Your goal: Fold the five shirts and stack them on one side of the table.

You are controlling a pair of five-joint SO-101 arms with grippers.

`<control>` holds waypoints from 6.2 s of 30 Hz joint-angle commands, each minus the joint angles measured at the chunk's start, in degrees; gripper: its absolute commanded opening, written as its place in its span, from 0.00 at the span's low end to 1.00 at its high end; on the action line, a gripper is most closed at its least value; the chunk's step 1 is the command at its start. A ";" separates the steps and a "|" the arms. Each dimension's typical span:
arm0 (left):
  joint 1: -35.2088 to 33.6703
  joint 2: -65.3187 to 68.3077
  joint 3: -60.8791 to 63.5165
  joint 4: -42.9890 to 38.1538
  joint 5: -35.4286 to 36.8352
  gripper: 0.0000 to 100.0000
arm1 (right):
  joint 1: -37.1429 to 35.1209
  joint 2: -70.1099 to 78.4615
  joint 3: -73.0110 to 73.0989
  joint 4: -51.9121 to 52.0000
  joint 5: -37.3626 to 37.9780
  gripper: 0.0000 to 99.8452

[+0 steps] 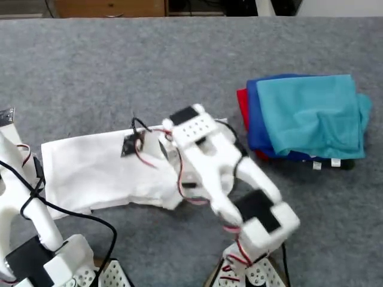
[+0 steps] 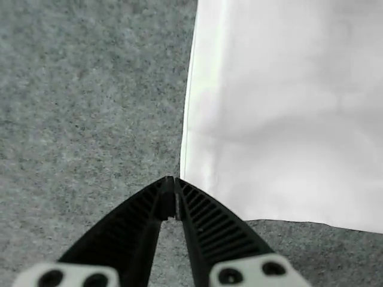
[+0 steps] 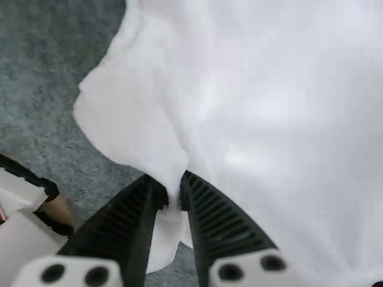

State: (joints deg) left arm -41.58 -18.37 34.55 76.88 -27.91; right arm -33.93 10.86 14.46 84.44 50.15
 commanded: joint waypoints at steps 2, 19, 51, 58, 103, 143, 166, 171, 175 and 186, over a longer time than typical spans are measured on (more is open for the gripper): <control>-0.62 -1.80 -0.09 -0.18 -0.26 0.02 | 1.01 9.19 -13.49 3.25 3.08 0.00; -0.53 -1.80 0.00 -0.18 -0.26 0.02 | 1.10 25.80 -37.76 10.20 9.41 0.02; -0.26 -1.80 0.09 -0.18 -0.26 0.02 | 7.08 3.56 -36.62 16.26 -3.34 0.00; -0.53 -1.80 0.09 -0.18 -0.18 0.02 | 8.13 -2.86 -25.27 17.76 0.79 0.00; -0.79 -2.15 2.20 -0.26 -0.18 0.02 | 4.26 4.00 -12.18 -4.92 -15.82 0.00; -0.18 10.86 -20.13 11.78 -0.26 0.14 | 0.40 -7.34 -33.01 -4.40 -21.01 0.00; -0.18 55.87 -48.53 23.82 8.00 0.14 | 4.09 -18.24 -28.53 -1.85 -21.01 0.00; 0.35 59.47 -48.53 23.82 10.46 0.10 | 4.09 -19.65 -28.53 -1.85 -21.01 0.00; 1.49 60.88 -48.53 23.82 11.16 0.06 | 4.09 -19.65 -28.53 -1.58 -21.01 0.00; -3.16 60.70 -57.14 23.82 11.16 0.02 | 4.09 -19.65 -28.53 -1.49 -21.01 0.00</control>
State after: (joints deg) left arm -40.97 42.81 -17.76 100.44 -16.92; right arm -30.59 -6.20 -14.11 82.77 29.67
